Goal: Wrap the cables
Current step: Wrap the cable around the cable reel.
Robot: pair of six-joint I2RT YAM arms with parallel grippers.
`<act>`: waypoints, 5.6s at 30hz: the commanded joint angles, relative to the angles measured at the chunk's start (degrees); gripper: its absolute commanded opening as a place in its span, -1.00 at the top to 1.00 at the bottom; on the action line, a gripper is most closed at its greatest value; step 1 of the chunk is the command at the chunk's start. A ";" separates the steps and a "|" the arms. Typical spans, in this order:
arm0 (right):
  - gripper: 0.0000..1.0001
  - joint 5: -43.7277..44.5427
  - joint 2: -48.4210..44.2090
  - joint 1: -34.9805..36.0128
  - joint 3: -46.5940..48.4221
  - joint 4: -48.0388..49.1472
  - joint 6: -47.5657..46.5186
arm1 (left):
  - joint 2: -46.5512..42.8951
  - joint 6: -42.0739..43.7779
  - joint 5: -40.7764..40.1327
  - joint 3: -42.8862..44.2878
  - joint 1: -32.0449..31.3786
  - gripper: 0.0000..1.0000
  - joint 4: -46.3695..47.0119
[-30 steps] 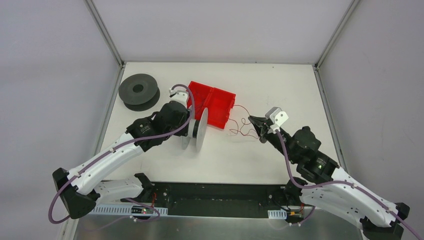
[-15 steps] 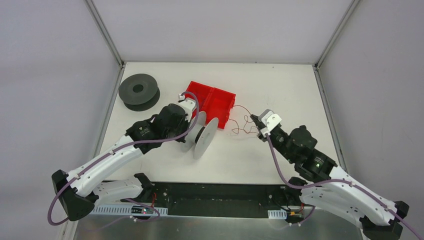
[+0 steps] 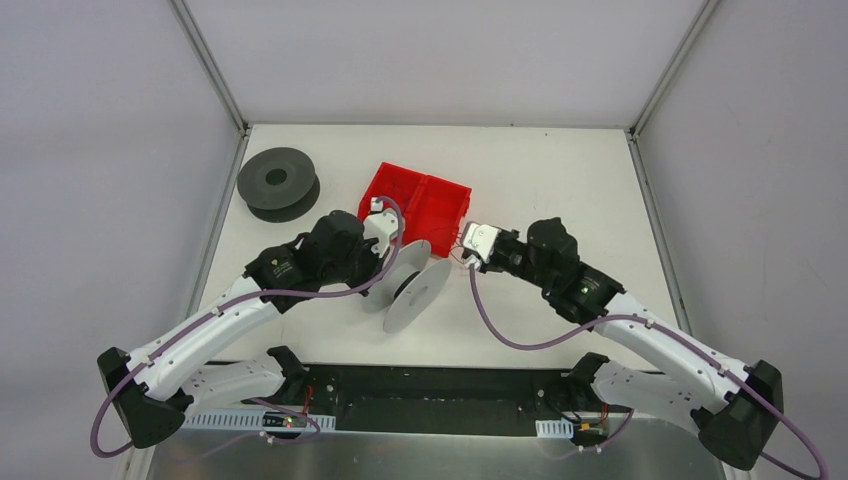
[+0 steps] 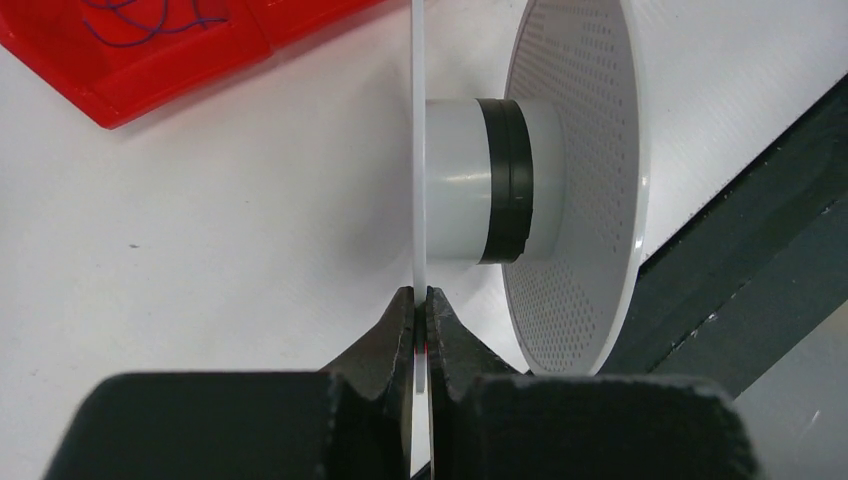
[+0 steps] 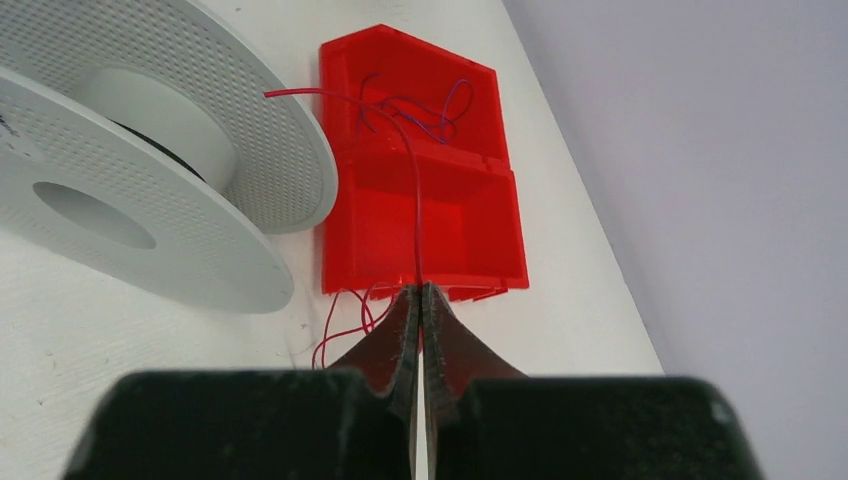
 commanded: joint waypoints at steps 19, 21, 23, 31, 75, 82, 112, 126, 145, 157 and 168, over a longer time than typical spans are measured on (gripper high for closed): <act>1.00 -20.82 11.21 -1.70 4.53 10.18 -6.40 | -2.03 -8.64 0.16 3.57 0.38 0.24 1.82; 1.00 -21.82 11.42 -1.67 4.73 9.69 -6.28 | -1.71 -9.44 0.38 3.66 0.49 0.20 1.84; 1.00 -22.47 12.06 -1.64 5.31 7.73 -6.58 | -1.22 -10.10 0.94 3.60 0.70 0.18 1.87; 1.00 -22.31 14.03 -0.35 4.59 7.93 -7.28 | 0.07 -11.44 3.60 2.81 1.21 0.13 2.72; 1.00 -24.14 18.65 1.67 4.47 9.39 -7.50 | 5.95 -15.03 -2.43 -0.79 2.66 0.27 9.70; 1.00 -23.04 19.08 2.19 4.48 10.53 -6.57 | 6.37 -14.95 -1.72 -0.99 2.68 0.31 9.93; 1.00 -21.14 19.78 2.85 4.19 12.69 -3.28 | 6.93 -12.98 0.24 -1.14 2.65 0.45 10.58; 0.74 -21.23 19.41 2.88 4.63 11.09 -2.93 | 5.75 -9.03 3.48 -1.58 2.64 1.00 10.59; 0.11 -15.63 2.62 2.85 -6.25 18.81 17.62 | -6.58 -6.51 -12.24 3.20 2.73 1.00 0.92; 0.00 -16.12 12.56 3.15 -15.40 43.96 27.42 | -15.57 -9.09 -11.42 7.15 2.73 1.00 -4.17; -0.09 -15.53 28.02 6.48 -15.82 60.93 28.52 | -17.12 -11.07 -7.84 11.14 2.77 1.00 -5.58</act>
